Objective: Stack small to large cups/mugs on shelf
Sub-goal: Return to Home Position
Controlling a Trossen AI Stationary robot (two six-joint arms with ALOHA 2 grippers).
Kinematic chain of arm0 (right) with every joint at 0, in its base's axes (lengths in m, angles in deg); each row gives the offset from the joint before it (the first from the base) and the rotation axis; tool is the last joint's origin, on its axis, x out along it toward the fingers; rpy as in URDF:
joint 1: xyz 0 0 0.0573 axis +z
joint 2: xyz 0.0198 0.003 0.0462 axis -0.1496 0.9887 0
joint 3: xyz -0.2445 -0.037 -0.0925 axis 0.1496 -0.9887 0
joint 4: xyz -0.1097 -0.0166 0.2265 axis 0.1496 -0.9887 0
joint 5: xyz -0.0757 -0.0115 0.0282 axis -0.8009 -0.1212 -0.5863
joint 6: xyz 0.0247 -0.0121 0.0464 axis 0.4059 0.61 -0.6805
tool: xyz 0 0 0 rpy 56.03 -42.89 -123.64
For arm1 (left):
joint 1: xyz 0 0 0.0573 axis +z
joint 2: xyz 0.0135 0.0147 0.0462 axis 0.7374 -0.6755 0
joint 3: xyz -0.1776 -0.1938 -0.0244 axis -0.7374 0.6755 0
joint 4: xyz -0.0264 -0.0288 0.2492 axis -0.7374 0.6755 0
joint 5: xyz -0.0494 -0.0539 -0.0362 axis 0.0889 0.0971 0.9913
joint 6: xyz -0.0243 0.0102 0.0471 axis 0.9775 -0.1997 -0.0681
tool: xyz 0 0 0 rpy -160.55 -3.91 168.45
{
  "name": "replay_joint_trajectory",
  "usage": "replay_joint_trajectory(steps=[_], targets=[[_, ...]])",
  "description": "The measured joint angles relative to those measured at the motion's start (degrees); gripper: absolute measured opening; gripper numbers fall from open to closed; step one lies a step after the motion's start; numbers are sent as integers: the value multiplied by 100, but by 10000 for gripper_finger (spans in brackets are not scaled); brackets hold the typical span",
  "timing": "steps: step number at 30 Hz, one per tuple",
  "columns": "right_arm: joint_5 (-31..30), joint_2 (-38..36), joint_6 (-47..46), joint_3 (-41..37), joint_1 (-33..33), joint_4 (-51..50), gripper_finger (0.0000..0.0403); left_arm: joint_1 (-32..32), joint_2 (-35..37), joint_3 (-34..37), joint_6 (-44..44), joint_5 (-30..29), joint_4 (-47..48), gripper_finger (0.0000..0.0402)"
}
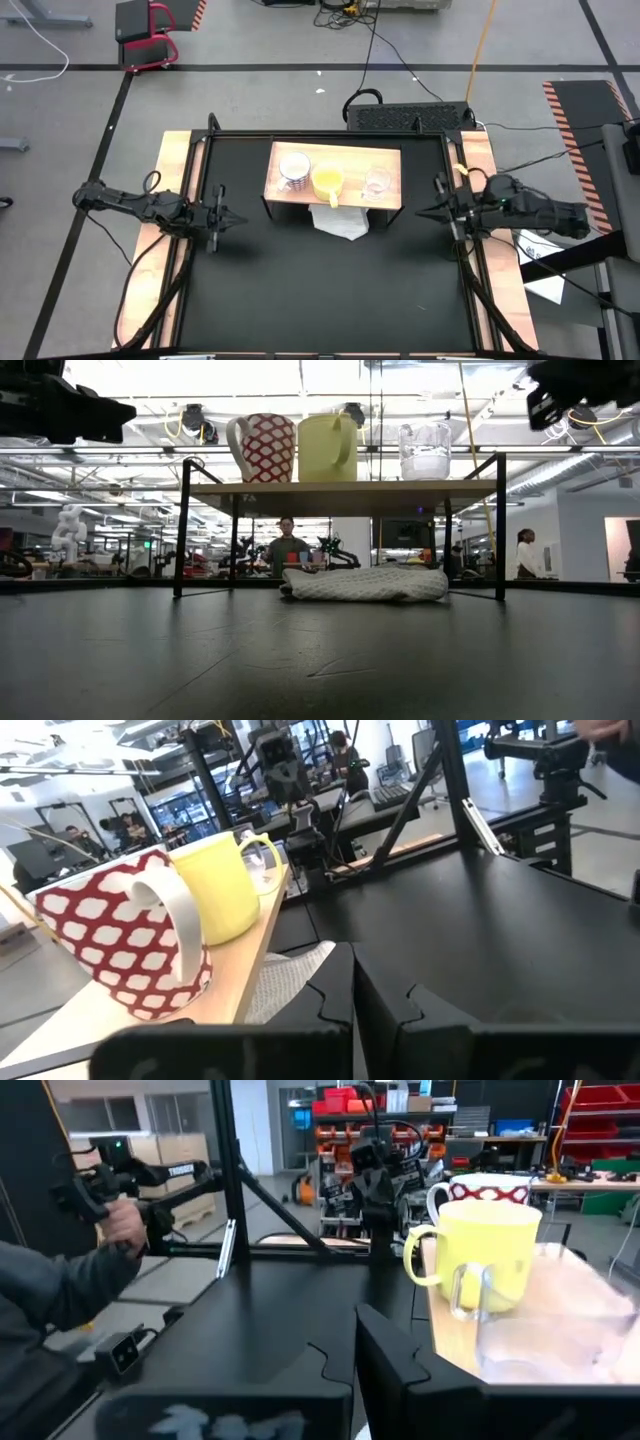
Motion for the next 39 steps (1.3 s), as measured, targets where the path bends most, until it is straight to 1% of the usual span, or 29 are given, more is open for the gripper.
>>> replay_joint_trajectory(steps=[4, 8, 11, 15, 17, 20, 22, 26, 31, 36, 39], targets=[[-19, 0, -289, -657, 0, 935, 0, 0, 0, 0, 18, 128, 8, 2], [-20, 0, -290, -1250, 0, 1645, 0, 0, 0, 0, 81, 135, 7, 8], [-17, 0, -196, -1441, 0, 1702, 0, 0, 0, 0, 76, 142, 60, 3], [-13, 2, -71, -1636, 2, 1739, 0, -2, 0, 0, 85, 447, 175, 4], [132, 0, 45, -1695, 1, 1763, 0, -2, 0, 0, 96, 460, 170, 3], [411, 0, 252, -1768, 2, 1757, 0, -2, 0, 0, 101, 245, 168, 3], [435, -3, 333, -1815, 2, 1751, 0, 0, 0, 0, 170, 131, 168, 4], [437, -23, 415, -1961, 2, 1708, 0, -30, 0, 0, 173, 153, 234, 2], [449, -94, 416, -2115, 2, 1798, 0, -133, 0, 0, 211, 8, 267, 2], [722, -116, 421, -2161, 2, 1768, 0, -214, 0, 0, 415, -16, 360, 2], [765, -116, 419, -2166, 2, 1807, 0, -270, 0, 0, 518, -14, 394, 1]])
